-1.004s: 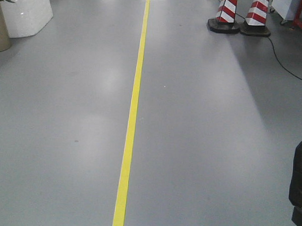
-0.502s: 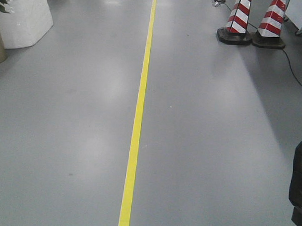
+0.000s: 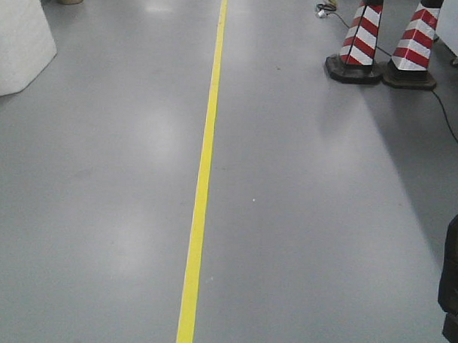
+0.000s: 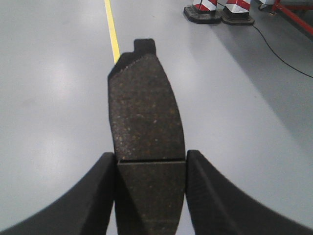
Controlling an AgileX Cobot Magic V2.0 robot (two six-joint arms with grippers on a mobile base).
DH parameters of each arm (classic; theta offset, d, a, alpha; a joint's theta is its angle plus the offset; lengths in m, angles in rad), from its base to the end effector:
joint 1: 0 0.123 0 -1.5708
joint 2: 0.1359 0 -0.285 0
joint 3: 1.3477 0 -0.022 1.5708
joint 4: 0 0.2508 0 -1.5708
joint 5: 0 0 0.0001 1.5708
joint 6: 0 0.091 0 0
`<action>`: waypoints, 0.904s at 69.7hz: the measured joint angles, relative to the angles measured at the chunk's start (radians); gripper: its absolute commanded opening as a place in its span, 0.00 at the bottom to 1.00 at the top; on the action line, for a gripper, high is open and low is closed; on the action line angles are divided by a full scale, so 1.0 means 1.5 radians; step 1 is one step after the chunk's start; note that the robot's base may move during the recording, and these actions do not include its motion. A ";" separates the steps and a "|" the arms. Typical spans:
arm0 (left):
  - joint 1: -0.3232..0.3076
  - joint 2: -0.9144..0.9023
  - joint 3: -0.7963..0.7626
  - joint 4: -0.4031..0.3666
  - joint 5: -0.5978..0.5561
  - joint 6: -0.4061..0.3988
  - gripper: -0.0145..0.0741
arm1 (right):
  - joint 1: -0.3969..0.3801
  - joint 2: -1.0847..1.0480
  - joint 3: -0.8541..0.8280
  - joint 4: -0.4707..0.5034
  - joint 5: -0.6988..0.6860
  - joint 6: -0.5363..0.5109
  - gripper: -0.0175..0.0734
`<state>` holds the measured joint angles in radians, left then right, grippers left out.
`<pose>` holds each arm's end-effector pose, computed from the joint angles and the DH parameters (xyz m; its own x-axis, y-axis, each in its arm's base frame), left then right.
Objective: Move and align brake pads A on conveyor
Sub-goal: 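Drive along the yellow floor line toward the striped cones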
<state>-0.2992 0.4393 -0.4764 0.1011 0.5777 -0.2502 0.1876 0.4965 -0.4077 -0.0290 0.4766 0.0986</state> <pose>0.0863 -0.0214 0.2913 -0.4515 -0.0328 -0.8917 0.1749 0.9767 -0.1245 0.1001 0.0178 0.2711 -0.4635 -0.0139 -0.8860 -0.1415 0.9882 0.0585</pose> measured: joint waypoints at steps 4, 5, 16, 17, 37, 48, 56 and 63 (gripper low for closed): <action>0.000 0.000 0.000 0.000 0.000 0.000 0.17 | 0.000 0.000 0.000 0.000 0.000 0.000 0.19; 0.000 0.000 0.000 0.000 0.000 0.000 0.17 | 0.000 0.000 0.000 0.000 0.000 0.000 0.19; 0.000 0.000 0.000 0.000 0.000 0.000 0.17 | 0.000 0.000 0.000 0.000 0.000 0.000 0.19; 0.000 0.000 0.000 0.000 0.000 0.000 0.17 | 0.000 0.000 0.000 0.000 0.000 0.000 0.19; 0.000 0.000 0.000 0.000 0.000 0.000 0.17 | 0.000 0.000 0.000 0.000 0.000 0.000 0.19; 0.000 0.000 0.000 0.000 0.000 0.000 0.17 | 0.000 0.000 0.000 0.000 0.000 0.000 0.19; 0.000 0.000 0.000 0.000 0.000 0.000 0.17 | 0.000 0.000 0.000 0.000 0.000 0.000 0.19; 0.000 0.000 0.000 0.000 0.000 0.000 0.17 | 0.000 -0.001 0.000 0.000 0.000 0.000 0.19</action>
<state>-0.2992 0.4393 -0.4764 0.1011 0.5777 -0.2502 0.1876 0.4956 -0.4077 -0.0290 0.4766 0.0986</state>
